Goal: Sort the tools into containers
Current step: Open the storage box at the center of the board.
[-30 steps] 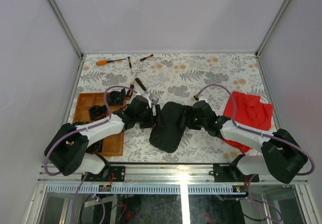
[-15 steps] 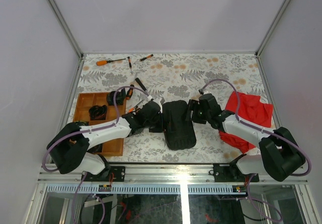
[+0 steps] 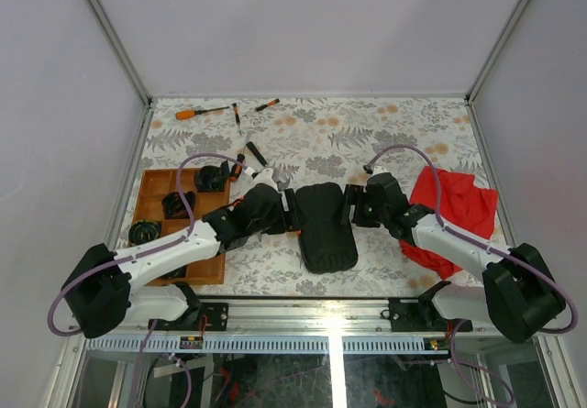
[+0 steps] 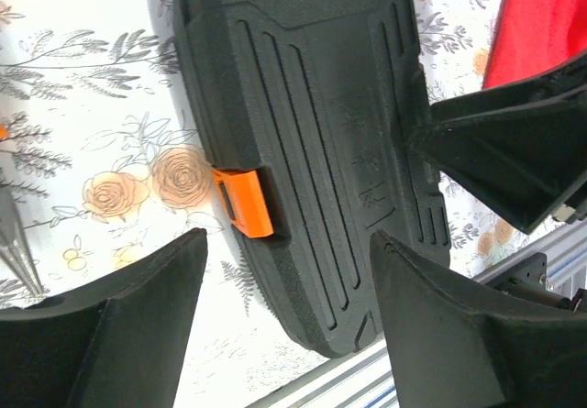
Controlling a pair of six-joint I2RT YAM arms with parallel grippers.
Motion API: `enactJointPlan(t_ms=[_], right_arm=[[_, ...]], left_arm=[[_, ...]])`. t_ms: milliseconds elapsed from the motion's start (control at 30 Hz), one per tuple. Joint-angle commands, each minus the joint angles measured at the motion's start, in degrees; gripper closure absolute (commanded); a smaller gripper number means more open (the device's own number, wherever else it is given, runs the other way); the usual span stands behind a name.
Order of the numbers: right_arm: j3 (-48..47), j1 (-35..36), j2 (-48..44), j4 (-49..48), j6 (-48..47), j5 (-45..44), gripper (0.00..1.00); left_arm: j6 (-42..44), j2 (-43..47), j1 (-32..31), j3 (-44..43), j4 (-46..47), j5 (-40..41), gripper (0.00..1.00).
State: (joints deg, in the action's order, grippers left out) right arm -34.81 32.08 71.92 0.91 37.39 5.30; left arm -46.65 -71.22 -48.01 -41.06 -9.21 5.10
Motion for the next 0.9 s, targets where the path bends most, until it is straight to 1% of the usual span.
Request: enactJointPlan(t_ms=[0,100,167,233,300,367,400,500,633,700,867], right_arm=[[0.44,-0.24,-3.23,-2.30,-2.11,1.40,0.22],[0.10,-0.26,-4.63,-2.83,-2.93,1.05,0.11],[-0.38,-0.26,-4.50,-2.91,-3.19,1.27,0.04],[-0.60,-0.26,-3.45,-3.65,-3.39,2.64,0.02],[-0.89,-0.25,-1.74,-4.23,-3.54,4.40,0.02],[-0.89,-0.24,0.01,-4.86,-3.72,5.75,0.06],[-0.77,-0.26,0.78,-5.35,-3.79,6.64,0.08],[0.34,-0.24,1.99,-7.91,-3.72,8.96,0.11],[0.98,-0.26,2.93,-8.26,-3.37,8.13,0.13],[1.52,-0.26,3.05,-8.40,-2.68,7.46,0.19],[3.51,-0.34,3.88,-9.96,-0.08,7.27,0.29]], left_arm=[[-2.36,3.15,0.98,2.47,-0.19,4.45,0.31],[-2.95,7.27,1.92,4.82,2.63,4.54,0.30],[-3.96,10.52,2.48,7.17,5.25,4.93,0.24],[-4.30,12.24,3.25,8.94,7.44,4.79,0.16],[-4.31,12.73,3.66,9.71,8.20,4.55,0.06],[-3.15,12.51,3.99,9.58,7.93,2.73,0.01],[-2.29,12.33,4.17,9.45,7.83,1.09,0.00],[-2.30,11.68,4.74,9.68,7.66,-1.69,0.00],[-4.18,12.95,5.38,12.68,10.28,-3.02,0.00],[-4.56,13.61,5.76,13.61,11.05,-3.12,0.00],[-3.86,13.38,5.89,14.29,12.08,-4.75,0.00]])
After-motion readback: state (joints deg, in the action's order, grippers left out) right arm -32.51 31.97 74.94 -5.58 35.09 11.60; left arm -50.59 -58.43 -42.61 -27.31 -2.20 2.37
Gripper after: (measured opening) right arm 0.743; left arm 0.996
